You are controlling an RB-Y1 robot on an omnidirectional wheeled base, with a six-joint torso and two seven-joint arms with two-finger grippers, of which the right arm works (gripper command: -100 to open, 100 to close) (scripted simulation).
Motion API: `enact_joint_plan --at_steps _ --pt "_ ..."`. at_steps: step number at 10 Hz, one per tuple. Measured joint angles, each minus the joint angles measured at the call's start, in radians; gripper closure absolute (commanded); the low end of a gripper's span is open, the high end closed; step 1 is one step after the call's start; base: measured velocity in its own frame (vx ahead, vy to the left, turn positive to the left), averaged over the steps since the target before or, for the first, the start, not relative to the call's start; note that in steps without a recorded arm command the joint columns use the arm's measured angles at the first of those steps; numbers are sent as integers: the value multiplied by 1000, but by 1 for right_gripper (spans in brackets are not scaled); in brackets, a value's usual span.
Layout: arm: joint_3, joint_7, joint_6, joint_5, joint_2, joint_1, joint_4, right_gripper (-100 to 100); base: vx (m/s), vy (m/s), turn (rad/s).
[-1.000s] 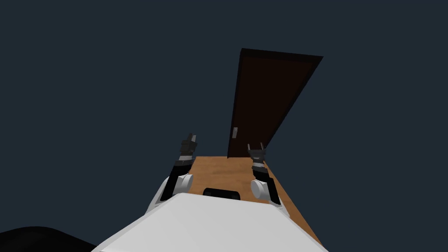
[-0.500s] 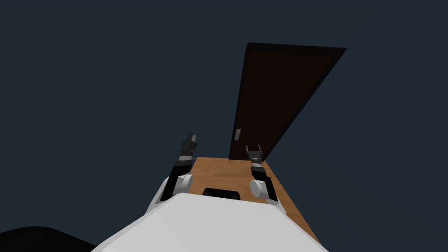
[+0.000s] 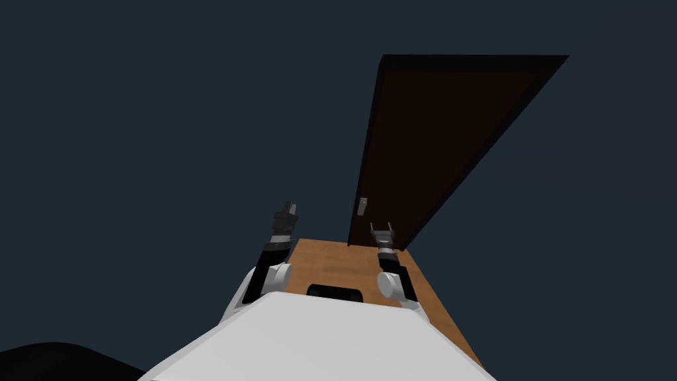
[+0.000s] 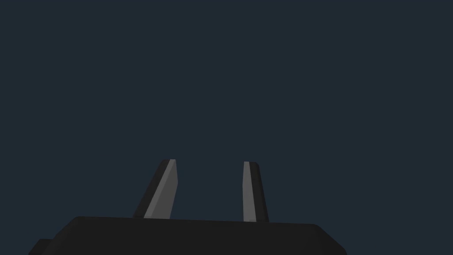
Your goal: Pull the door open
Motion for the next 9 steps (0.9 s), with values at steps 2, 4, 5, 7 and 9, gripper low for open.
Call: enact_joint_plan --at_steps 2,4,5,7,9 --pt "6 -28 9 -43 -4 -16 33 -100 94 -26 78" --pt "19 -64 4 -82 -17 -27 73 -100 102 -16 74" --pt "24 -81 1 -101 -23 -36 96 -100 99 -24 83" --pt "28 -105 12 -139 -27 -42 114 -100 89 -27 59" --pt "40 -140 10 -180 -40 -59 159 -100 122 -56 91"
